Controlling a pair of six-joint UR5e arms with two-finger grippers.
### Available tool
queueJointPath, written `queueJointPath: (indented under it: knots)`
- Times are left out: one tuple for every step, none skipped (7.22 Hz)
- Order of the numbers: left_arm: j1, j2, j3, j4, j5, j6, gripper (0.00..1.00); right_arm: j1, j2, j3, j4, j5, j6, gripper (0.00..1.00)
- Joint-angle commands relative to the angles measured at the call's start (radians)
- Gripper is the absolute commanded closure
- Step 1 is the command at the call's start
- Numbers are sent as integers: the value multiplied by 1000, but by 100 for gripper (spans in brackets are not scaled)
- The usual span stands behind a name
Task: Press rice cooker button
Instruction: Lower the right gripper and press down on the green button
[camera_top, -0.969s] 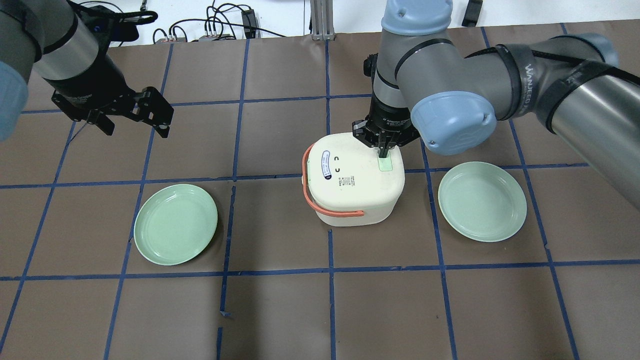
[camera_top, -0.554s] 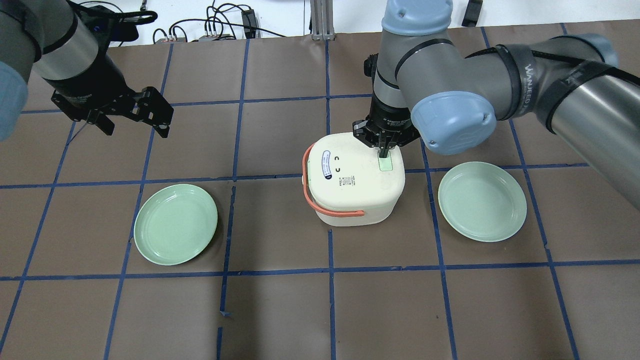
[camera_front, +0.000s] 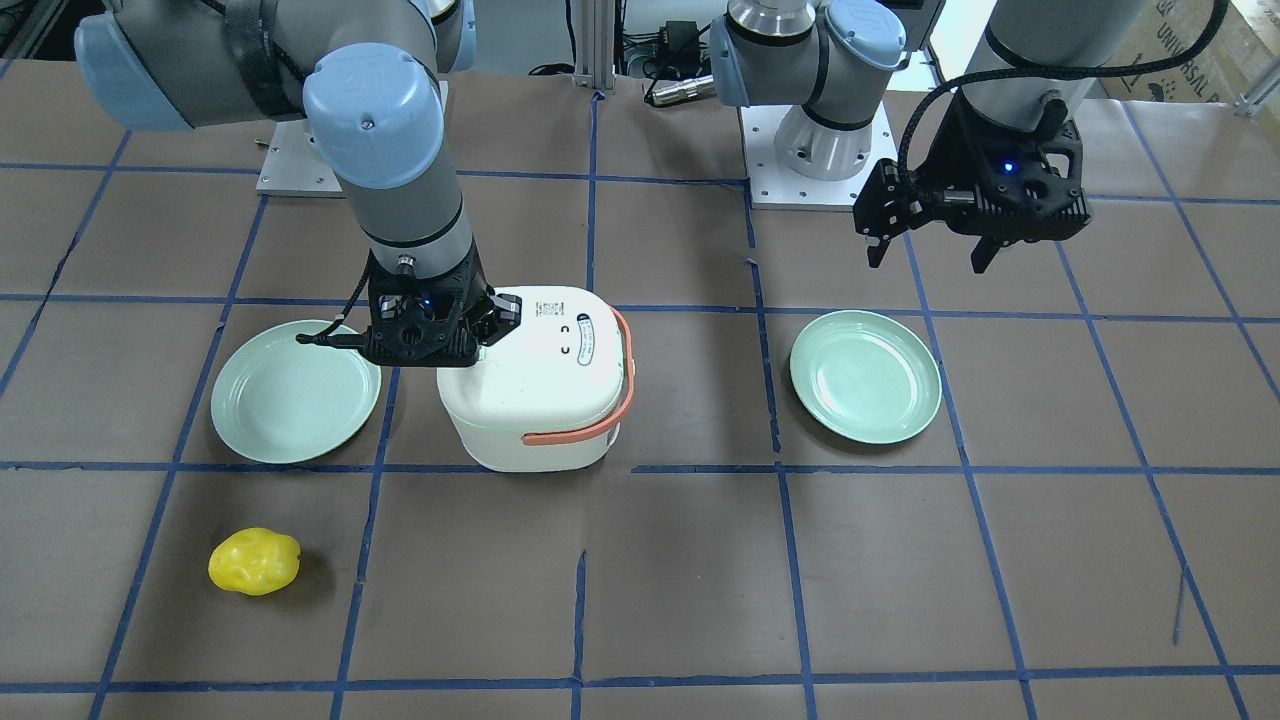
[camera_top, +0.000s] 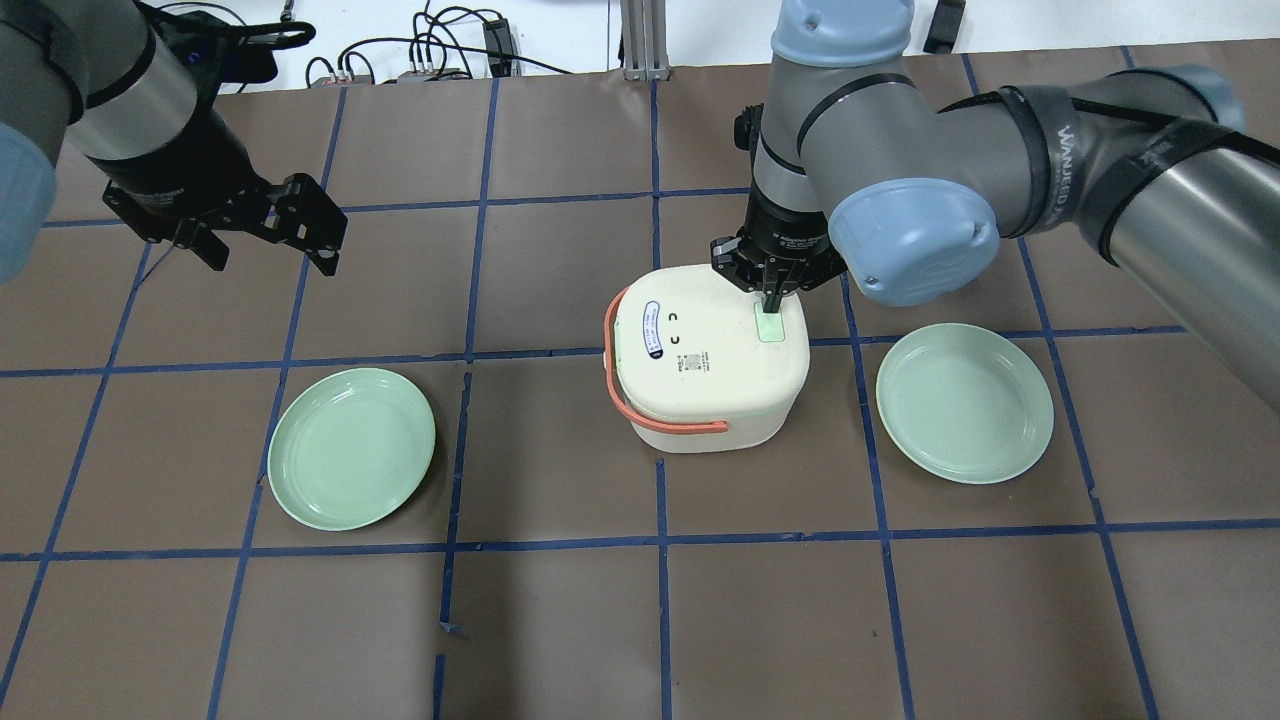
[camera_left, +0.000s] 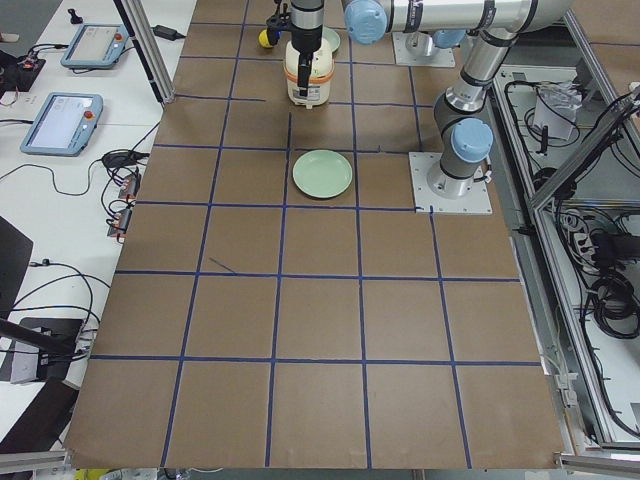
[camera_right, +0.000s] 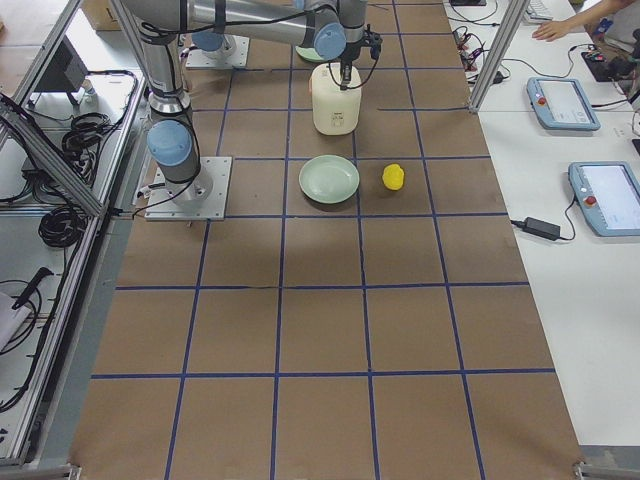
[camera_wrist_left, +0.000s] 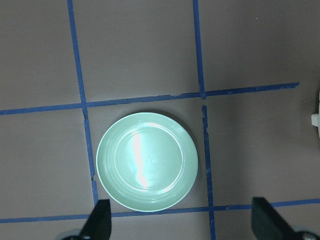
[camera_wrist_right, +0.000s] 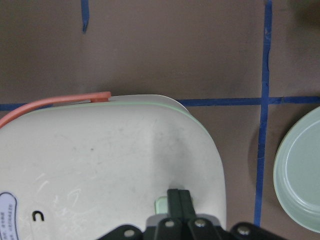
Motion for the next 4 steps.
queueJointPath:
  knots:
    - [-1, 0, 0, 0, -1, 0, 0, 3, 1, 0, 0, 3, 1, 92]
    - [-1, 0, 0, 0, 1, 0, 0, 3, 3, 0, -1, 0, 0, 92]
    - [-1, 0, 0, 0, -1, 0, 0, 3, 3, 0, 0, 0, 0, 92]
    - [-1, 0, 0, 0, 1, 0, 0, 3, 1, 12, -1, 0, 0, 92]
